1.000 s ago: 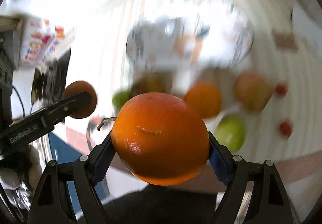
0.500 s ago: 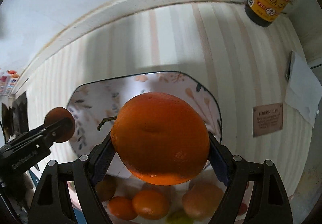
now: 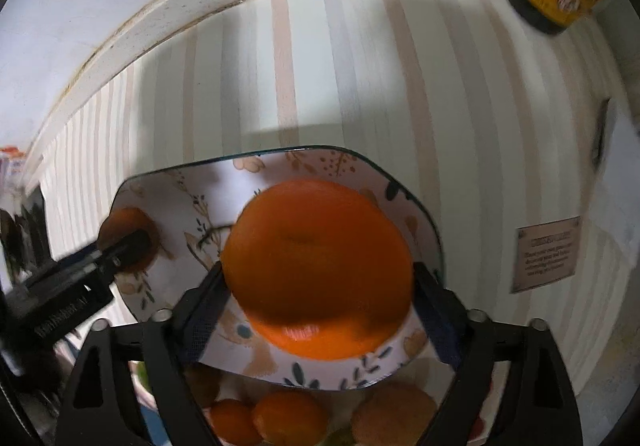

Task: Organize fruits
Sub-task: 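Carry the kiwi and orange onto the deer plate and open both tools, then move both tools back toward the loose fruits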

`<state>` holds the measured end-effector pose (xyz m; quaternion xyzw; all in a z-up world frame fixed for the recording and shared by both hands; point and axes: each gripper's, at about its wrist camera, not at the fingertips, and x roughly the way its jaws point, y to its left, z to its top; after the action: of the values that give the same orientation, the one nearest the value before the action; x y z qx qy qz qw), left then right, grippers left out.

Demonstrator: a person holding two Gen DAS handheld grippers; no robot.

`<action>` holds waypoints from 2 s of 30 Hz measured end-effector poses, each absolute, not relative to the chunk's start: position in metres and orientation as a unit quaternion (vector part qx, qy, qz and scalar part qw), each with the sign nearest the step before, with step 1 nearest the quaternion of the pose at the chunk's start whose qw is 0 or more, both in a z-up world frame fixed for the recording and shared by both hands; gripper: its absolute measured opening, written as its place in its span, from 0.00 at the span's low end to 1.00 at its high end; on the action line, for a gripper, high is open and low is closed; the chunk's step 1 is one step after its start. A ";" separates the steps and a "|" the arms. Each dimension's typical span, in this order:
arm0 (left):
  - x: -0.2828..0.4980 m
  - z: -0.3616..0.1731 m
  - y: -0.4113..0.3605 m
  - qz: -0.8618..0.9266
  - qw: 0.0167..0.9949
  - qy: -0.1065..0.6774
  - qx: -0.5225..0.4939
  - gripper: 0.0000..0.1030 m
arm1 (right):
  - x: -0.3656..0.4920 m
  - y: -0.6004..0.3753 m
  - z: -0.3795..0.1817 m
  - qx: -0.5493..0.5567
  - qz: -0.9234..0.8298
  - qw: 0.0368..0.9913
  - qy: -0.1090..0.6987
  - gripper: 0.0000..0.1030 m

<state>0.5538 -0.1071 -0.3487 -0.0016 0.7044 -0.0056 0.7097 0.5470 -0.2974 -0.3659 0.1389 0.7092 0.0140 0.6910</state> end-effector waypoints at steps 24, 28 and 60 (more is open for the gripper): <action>0.432 -0.237 -0.074 -0.013 0.804 0.594 0.010 0.83 | 0.422 -0.283 -0.253 0.082 -0.009 0.787 0.612 0.93; 0.410 -0.215 -0.072 -0.017 0.825 0.565 0.022 0.83 | 0.406 -0.274 -0.237 0.079 -0.012 0.804 0.589 0.93; 0.333 -0.154 -0.045 -0.061 0.861 0.505 0.014 1.00 | 0.302 -0.257 -0.159 0.119 -0.017 0.839 0.531 0.93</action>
<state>0.3327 -0.0451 -0.1536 0.0136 0.5053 -0.0607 0.8607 0.3021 -0.2568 -0.1588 0.1185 0.5305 -0.0171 0.8392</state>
